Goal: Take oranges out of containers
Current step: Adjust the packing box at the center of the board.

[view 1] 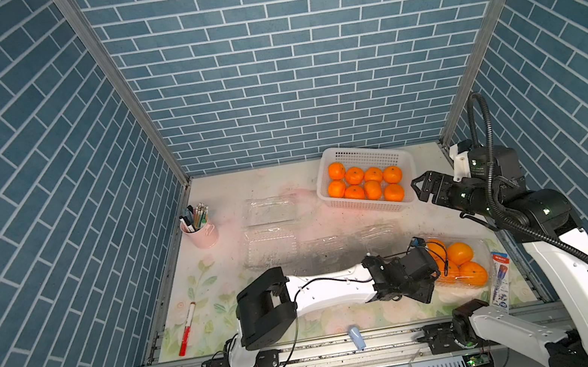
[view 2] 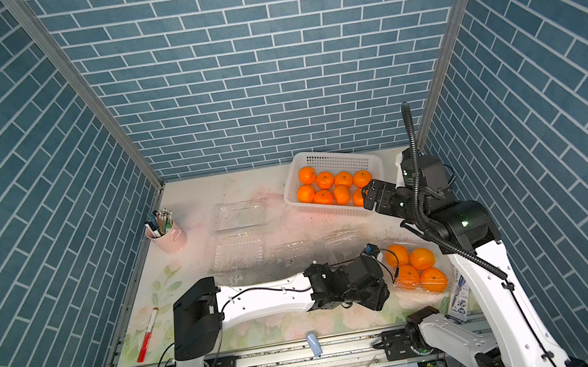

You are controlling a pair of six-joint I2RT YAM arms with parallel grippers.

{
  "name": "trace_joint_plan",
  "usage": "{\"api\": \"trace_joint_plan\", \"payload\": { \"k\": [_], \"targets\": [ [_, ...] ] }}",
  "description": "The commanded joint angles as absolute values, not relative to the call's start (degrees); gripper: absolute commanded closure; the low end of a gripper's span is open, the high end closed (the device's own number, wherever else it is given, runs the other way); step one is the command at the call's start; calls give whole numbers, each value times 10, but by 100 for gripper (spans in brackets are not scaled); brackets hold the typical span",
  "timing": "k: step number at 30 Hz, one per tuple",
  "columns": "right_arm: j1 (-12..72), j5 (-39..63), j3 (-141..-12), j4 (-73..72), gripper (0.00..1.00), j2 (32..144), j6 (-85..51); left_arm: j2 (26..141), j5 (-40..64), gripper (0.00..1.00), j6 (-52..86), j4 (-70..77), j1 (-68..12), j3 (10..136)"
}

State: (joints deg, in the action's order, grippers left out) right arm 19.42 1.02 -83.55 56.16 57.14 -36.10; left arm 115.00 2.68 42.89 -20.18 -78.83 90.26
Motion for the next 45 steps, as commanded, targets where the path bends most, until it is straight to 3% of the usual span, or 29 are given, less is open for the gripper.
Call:
{"api": "trace_joint_plan", "payload": {
  "k": [1, 17, 23, 27, 35, 37, 45],
  "targets": [
    [191, 19, -830, 543, 8, 567, -357, 1189, 52, 54, 423, -239, -797, 953],
    [189, 9, -789, 481, 9, 536, -333, 1372, 29, 60, 405, -382, -781, 1175],
    [189, -3, -776, 473, 9, 518, -299, 1407, 9, 70, 409, -368, -739, 1206],
    [189, -18, -763, 460, 8, 499, -281, 1420, -12, 71, 414, -341, -717, 1241],
    [189, -31, -742, 479, 7, 496, -267, 1435, -32, 61, 442, -264, -678, 1273],
    [189, -41, -734, 493, 2, 497, -269, 1423, -37, 56, 441, -248, -671, 1254],
    [188, -79, -715, 545, 1, 508, -272, 1282, -70, 42, 417, -123, -654, 1017]
  ]
}}
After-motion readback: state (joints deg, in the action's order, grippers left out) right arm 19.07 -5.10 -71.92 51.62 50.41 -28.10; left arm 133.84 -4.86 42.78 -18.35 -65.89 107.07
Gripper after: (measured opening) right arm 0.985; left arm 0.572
